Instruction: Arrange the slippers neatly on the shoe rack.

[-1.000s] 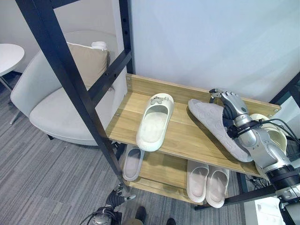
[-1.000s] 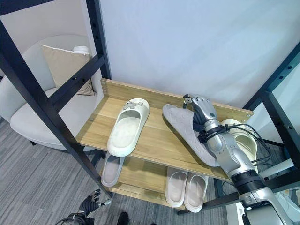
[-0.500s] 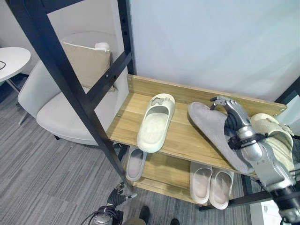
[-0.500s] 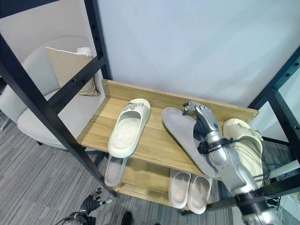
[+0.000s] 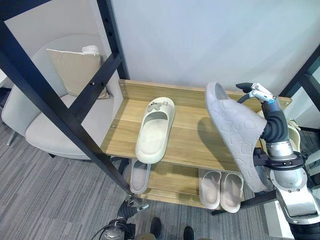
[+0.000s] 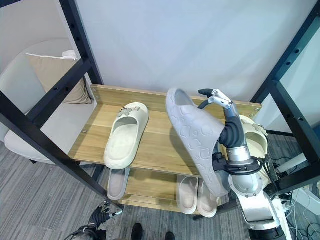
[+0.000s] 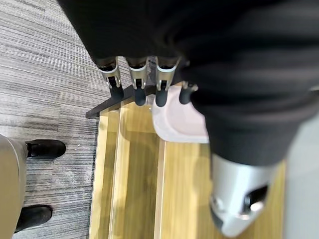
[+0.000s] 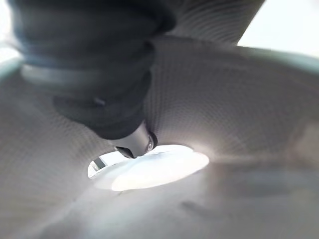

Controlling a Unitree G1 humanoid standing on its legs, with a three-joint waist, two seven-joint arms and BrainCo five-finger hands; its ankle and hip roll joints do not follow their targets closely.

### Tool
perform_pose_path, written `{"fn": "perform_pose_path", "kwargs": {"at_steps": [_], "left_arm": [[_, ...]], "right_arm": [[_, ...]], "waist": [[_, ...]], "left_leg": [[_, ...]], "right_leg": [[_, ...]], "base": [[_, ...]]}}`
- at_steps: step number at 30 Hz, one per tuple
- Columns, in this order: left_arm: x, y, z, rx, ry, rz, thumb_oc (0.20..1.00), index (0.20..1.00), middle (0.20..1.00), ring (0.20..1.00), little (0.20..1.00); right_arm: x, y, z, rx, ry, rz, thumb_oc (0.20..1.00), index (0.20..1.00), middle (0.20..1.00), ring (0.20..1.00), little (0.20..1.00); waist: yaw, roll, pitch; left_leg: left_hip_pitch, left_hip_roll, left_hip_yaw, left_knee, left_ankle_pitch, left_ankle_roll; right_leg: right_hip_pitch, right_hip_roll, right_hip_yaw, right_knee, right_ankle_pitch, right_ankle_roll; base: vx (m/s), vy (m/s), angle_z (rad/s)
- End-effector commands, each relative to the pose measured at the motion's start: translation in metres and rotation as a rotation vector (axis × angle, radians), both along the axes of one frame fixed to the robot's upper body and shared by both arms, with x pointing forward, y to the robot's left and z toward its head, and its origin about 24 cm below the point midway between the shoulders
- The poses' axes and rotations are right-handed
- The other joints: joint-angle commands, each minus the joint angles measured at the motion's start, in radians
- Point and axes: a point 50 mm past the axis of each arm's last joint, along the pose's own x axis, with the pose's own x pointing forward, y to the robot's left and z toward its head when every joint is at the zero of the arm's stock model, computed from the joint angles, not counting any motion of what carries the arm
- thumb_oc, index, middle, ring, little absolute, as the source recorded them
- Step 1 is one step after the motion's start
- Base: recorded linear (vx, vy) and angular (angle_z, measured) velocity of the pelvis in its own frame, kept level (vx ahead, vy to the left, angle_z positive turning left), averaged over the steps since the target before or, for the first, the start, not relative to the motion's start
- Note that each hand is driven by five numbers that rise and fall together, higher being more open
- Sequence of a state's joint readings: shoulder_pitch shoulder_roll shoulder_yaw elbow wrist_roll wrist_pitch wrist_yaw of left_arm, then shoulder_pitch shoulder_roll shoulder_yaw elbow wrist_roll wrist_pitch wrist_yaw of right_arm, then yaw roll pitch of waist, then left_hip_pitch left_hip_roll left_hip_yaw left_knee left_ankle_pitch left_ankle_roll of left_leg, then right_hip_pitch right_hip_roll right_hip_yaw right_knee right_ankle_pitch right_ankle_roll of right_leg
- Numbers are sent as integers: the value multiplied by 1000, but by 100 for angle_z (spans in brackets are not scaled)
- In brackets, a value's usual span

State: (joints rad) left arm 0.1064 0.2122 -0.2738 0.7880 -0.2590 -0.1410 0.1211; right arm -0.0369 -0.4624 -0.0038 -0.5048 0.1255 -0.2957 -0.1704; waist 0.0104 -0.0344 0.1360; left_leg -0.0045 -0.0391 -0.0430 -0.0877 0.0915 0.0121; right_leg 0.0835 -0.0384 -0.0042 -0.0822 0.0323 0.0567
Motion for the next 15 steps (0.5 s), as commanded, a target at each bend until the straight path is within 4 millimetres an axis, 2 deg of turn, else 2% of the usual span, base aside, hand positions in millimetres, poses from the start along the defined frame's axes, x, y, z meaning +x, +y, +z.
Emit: {"fn": "perform_pose_path", "kwargs": {"at_steps": [1,2,4,5,6,8,12,15], "left_arm": [[18,2,7,29,-59,-13,1000,1000,1000,1000,1000],[17,2,6,31,-50,-6,1000,1000,1000,1000,1000],[16,1,4,32,-40,8,1000,1000,1000,1000,1000],[14,0,2,33,-31,17,1000,1000,1000,1000,1000],[14,0,2,33,-31,18,1000,1000,1000,1000,1000],[16,-1,3,35,-35,27,1000,1000,1000,1000,1000],[14,-1,0,43,-13,60,1000,1000,1000,1000,1000],[16,0,1,45,-22,74,1000,1000,1000,1000,1000]], "right_arm": [[-18,15,31,225,-155,304,200,200,200,200,200],[-18,24,31,308,-132,421,200,200,200,200,200],[-19,36,32,363,-105,550,200,200,200,200,200],[-20,50,37,370,-107,646,200,200,200,200,200],[-20,51,37,370,-108,646,200,200,200,200,200],[-20,64,42,417,-101,754,200,200,200,200,200],[-21,103,47,539,-20,1053,200,200,200,200,200],[-24,123,49,524,28,1171,200,200,200,200,200]], "waist": [[16,-22,-23],[18,-20,-24],[19,-17,-23],[26,-13,-24],[25,-13,-23],[34,-10,-23],[57,-4,-21],[70,-4,-17]], "left_leg": [[58,23,8,0,-87,-24],[58,23,10,0,-85,-25],[60,23,12,0,-85,-25],[61,22,13,0,-84,-26],[61,22,13,0,-84,-26],[62,21,11,0,-83,-26],[63,22,9,0,-80,-28],[64,23,4,0,-79,-30]], "right_leg": [[39,-96,34,9,-58,83],[38,-97,36,10,-57,82],[38,-98,37,13,-57,80],[39,-99,35,14,-56,79],[39,-99,35,14,-56,79],[42,-100,33,15,-56,78],[44,-101,26,17,-58,74],[48,-100,20,20,-61,71]], "base": [[-4,2,-4],[0,0,0],[-27,4,-7],[0,0,0],[-13,2,6],[-8,1,4],[-3,1,1],[-11,-8,6]]}}
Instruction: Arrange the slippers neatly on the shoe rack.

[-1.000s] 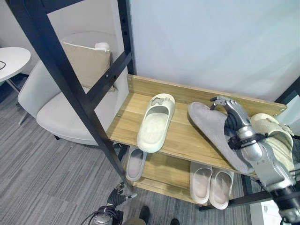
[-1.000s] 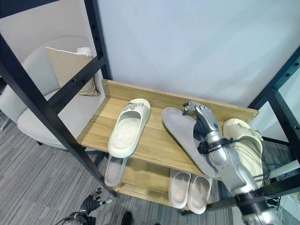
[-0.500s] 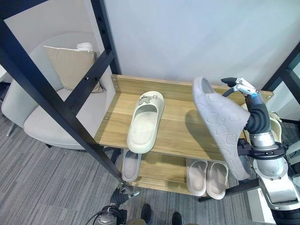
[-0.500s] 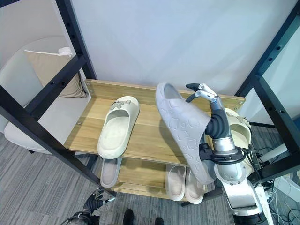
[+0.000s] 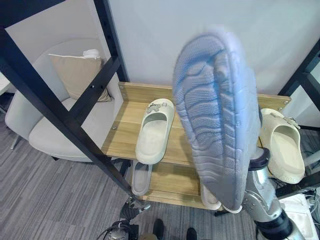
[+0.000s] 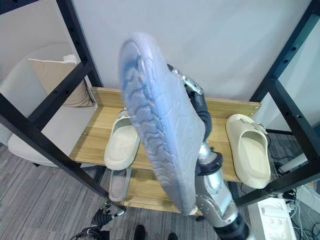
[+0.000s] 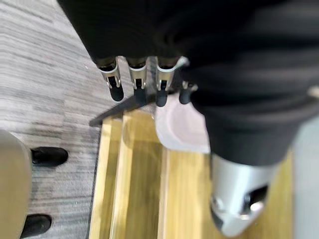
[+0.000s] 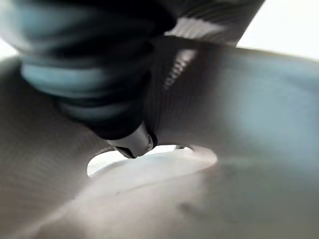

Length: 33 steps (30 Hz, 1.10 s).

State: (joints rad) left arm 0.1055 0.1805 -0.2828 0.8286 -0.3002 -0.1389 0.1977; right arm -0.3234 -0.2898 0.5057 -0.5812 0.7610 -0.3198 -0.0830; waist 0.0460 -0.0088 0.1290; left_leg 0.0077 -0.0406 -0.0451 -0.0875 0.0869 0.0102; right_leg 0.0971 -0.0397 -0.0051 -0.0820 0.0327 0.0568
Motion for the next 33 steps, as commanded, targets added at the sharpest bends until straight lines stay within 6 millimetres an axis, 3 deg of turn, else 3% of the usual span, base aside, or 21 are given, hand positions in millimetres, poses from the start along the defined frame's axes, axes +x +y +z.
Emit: {"fn": "perform_pose_path", "kwargs": {"at_steps": [1,11,12,23,33], "left_arm": [[24,6,8,40,-63,-8,1000,1000,1000,1000,1000],[23,7,5,48,-44,16,1000,1000,1000,1000,1000],[27,5,7,50,-57,7,1000,1000,1000,1000,1000],[37,5,12,48,-98,8,1000,1000,1000,1000,1000],[39,11,13,61,-102,-20,1000,1000,1000,1000,1000]], "right_arm": [[-15,17,20,61,-83,192,200,200,200,200,200],[-25,57,7,22,18,490,200,200,200,200,200],[-28,67,0,-17,47,552,200,200,200,200,200],[-33,98,-28,-155,138,705,200,200,200,200,200],[-30,119,-92,-329,360,748,200,200,200,200,200]], "waist": [[40,-29,-8],[63,-34,0],[68,-34,2],[100,-42,1],[138,-47,8]], "left_leg": [[53,24,3,0,-73,-29],[55,27,-11,0,-70,-34],[55,27,-13,0,-69,-34],[54,30,-42,0,-60,-41],[35,33,-95,0,-34,-62]], "right_leg": [[36,-100,19,21,-63,69],[44,-99,2,31,-73,64],[44,-98,0,34,-76,62],[59,-96,-26,44,-90,55],[76,-84,-78,37,-105,41]], "base": [[0,0,0],[-12,-15,7],[0,0,0],[-16,-11,7],[-44,-30,15]]}}
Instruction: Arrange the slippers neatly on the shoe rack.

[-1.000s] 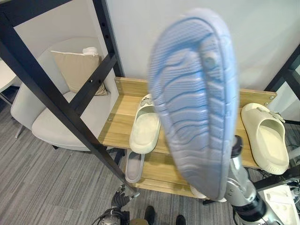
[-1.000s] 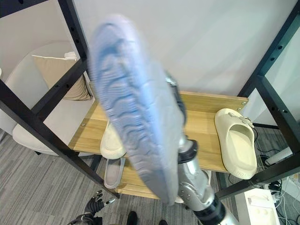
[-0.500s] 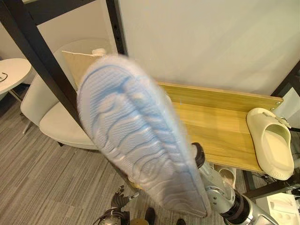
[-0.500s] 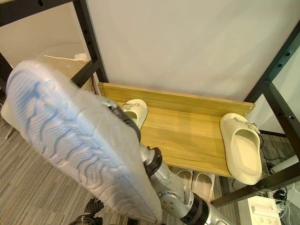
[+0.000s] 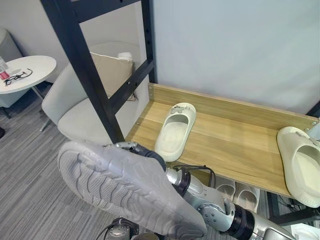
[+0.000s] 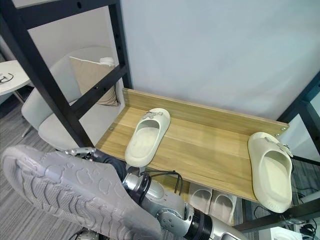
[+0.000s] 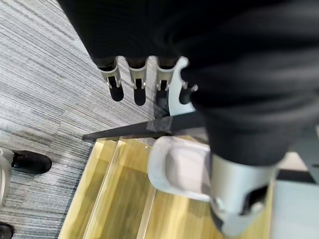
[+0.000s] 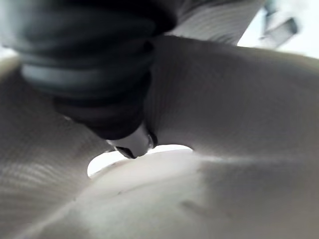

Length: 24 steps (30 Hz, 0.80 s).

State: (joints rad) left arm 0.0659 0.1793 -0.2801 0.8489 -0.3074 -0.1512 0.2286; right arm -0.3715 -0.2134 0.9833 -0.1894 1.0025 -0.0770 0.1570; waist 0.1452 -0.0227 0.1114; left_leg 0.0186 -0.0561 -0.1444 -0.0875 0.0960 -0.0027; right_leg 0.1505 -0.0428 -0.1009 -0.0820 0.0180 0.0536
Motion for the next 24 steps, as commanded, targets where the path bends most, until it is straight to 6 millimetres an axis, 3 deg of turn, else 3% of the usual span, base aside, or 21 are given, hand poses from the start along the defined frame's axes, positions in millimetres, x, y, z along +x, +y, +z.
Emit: {"fn": "perform_pose_path", "kwargs": {"at_steps": [1,4,6,8,11,17,24], "left_arm": [[27,10,9,43,-65,-43,1000,1000,1000,1000,1000],[22,12,6,46,-42,-38,1000,1000,1000,1000,1000],[19,14,4,49,-33,-33,1000,1000,1000,1000,1000],[19,15,5,50,-35,-36,1000,1000,1000,1000,1000],[20,13,4,50,-32,-51,1000,1000,1000,1000,1000],[24,12,8,53,-61,-69,1000,1000,1000,1000,1000],[16,20,6,65,-47,-8,1000,1000,1000,1000,1000]], "right_arm": [[-9,13,11,96,14,58,200,200,200,200,200],[-8,12,-4,44,42,39,200,200,200,200,200],[-7,10,-28,-42,92,5,200,200,200,200,200],[-7,10,-37,-74,114,1,200,200,200,200,200],[-2,4,-67,-195,151,-55,200,200,200,200,200],[6,-7,-89,-313,120,-143,200,200,200,200,200],[33,-39,-90,-547,-231,-379,200,200,200,200,200]], "waist": [[42,-32,29],[42,-33,35],[44,-31,59],[46,-29,73],[55,-19,110],[64,-7,137],[47,-2,144]], "left_leg": [[18,49,-1,0,-40,-50],[10,50,-11,0,-36,-53],[-8,53,-18,0,-28,-56],[-18,54,-21,0,-25,-56],[-52,54,-30,0,-9,-57],[-90,45,-53,0,10,-63],[-101,44,-53,0,10,-62]], "right_leg": [[22,-80,13,36,-91,43],[20,-77,6,34,-92,41],[6,-72,2,34,-90,39],[-4,-71,3,36,-90,38],[-34,-66,-4,39,-85,37],[-54,-66,-29,35,-80,40],[-62,-68,-29,30,-78,44]], "base": [[-31,-21,20],[-33,-17,9],[-90,-24,6],[-108,-12,13],[-79,6,13],[-37,20,6],[0,34,13]]}}
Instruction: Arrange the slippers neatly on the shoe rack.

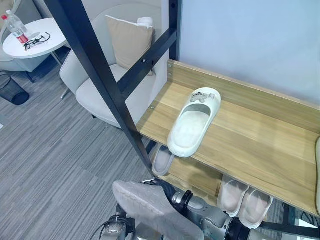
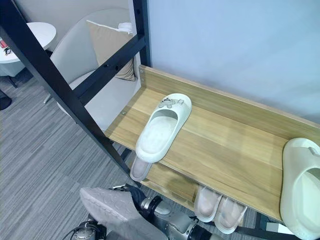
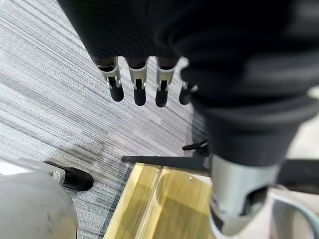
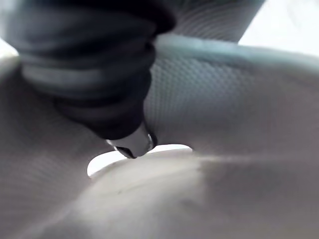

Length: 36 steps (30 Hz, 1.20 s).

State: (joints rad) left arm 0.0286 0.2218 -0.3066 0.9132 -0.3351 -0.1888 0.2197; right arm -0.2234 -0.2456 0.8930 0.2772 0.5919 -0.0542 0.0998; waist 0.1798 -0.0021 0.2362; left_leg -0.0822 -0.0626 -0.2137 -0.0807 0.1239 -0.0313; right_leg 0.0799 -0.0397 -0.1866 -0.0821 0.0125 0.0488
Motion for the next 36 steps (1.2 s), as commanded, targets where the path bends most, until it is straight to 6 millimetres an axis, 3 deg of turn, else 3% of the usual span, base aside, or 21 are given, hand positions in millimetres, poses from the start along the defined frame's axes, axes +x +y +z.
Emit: {"fn": "perform_pose_path", "kwargs": {"at_steps": [1,3,5,6,7,10,13,19,22,27,29,31,36], "left_arm": [[5,8,2,35,-24,26,1000,1000,1000,1000,1000],[-2,8,-1,48,0,36,1000,1000,1000,1000,1000],[-4,7,-2,48,6,29,1000,1000,1000,1000,1000],[-4,7,-2,48,6,29,1000,1000,1000,1000,1000],[-7,8,-4,54,20,33,1000,1000,1000,1000,1000],[-7,6,-5,65,28,25,1000,1000,1000,1000,1000],[-4,5,-4,68,18,29,1000,1000,1000,1000,1000],[21,-4,8,69,-79,27,1000,1000,1000,1000,1000],[41,-10,22,46,-178,41,1000,1000,1000,1000,1000],[55,-13,35,21,-258,54,1000,1000,1000,1000,1000],[57,-13,37,19,-267,54,1000,1000,1000,1000,1000],[67,-19,55,-9,-371,30,1000,1000,1000,1000,1000],[66,-18,61,-16,-405,2,1000,1000,1000,1000,1000]], "right_arm": [[18,-4,40,-91,-429,-36,200,200,200,200,200],[28,-30,43,-266,-614,-122,200,200,200,200,200],[31,-50,41,-354,-663,-193,200,200,200,200,200],[31,-50,41,-354,-662,-193,200,200,200,200,200],[32,-70,40,-429,-711,-277,200,200,200,200,200],[32,-87,43,-522,-804,-337,200,200,200,200,200],[32,-93,43,-562,-838,-377,200,200,200,200,200],[42,-104,44,-662,-926,-498,200,200,200,200,200],[65,-111,52,-718,-976,-637,200,200,200,200,200],[98,-135,78,-782,-1032,-914,200,200,200,200,200],[104,-140,82,-786,-1024,-977,200,200,200,200,200],[111,-147,95,-766,-1031,-1077,200,200,200,200,200],[128,-162,112,-779,-1021,-1233,200,200,200,200,200]], "waist": [[1,-22,24],[-16,-20,31],[-27,-17,36],[-26,-17,36],[-38,-16,45],[-51,-12,66],[-57,-15,80],[-72,-13,151],[-77,-6,193],[-72,4,161],[-69,7,158],[-61,11,157],[-40,21,163]], "left_leg": [[-1,53,25,-7,-19,-31],[-1,53,32,-7,-21,-29],[-1,54,36,-7,-22,-27],[0,54,37,-7,-22,-27],[-4,56,42,-7,-22,-25],[-14,59,45,-1,-20,-23],[-24,60,49,3,-20,-21],[-96,57,63,80,-31,-17],[-228,46,74,192,-49,-7],[-371,18,67,280,-72,2],[-384,15,65,288,-75,4],[-408,9,65,304,-82,6],[-435,-1,59,326,-94,9]], "right_leg": [[2,-72,63,32,-71,51],[-4,-73,70,34,-72,54],[-10,-73,74,39,-73,55],[-10,-73,74,39,-74,55],[-18,-71,78,46,-76,56],[-38,-69,83,57,-76,56],[-54,-67,88,65,-75,56],[-139,-70,109,132,-79,48],[-280,-72,138,232,-80,44],[-419,-73,158,329,-92,43],[-433,-72,161,342,-94,43],[-453,-75,160,358,-100,43],[-487,-81,161,392,-111,40]], "base": [[-5,48,-4],[-11,49,-5],[-12,26,-9],[-19,33,-8],[-28,29,-5],[-56,24,-5],[-70,15,-8],[-142,26,-7],[-204,57,-19],[-62,50,-5],[-13,40,4],[-22,42,5],[-6,34,6]]}}
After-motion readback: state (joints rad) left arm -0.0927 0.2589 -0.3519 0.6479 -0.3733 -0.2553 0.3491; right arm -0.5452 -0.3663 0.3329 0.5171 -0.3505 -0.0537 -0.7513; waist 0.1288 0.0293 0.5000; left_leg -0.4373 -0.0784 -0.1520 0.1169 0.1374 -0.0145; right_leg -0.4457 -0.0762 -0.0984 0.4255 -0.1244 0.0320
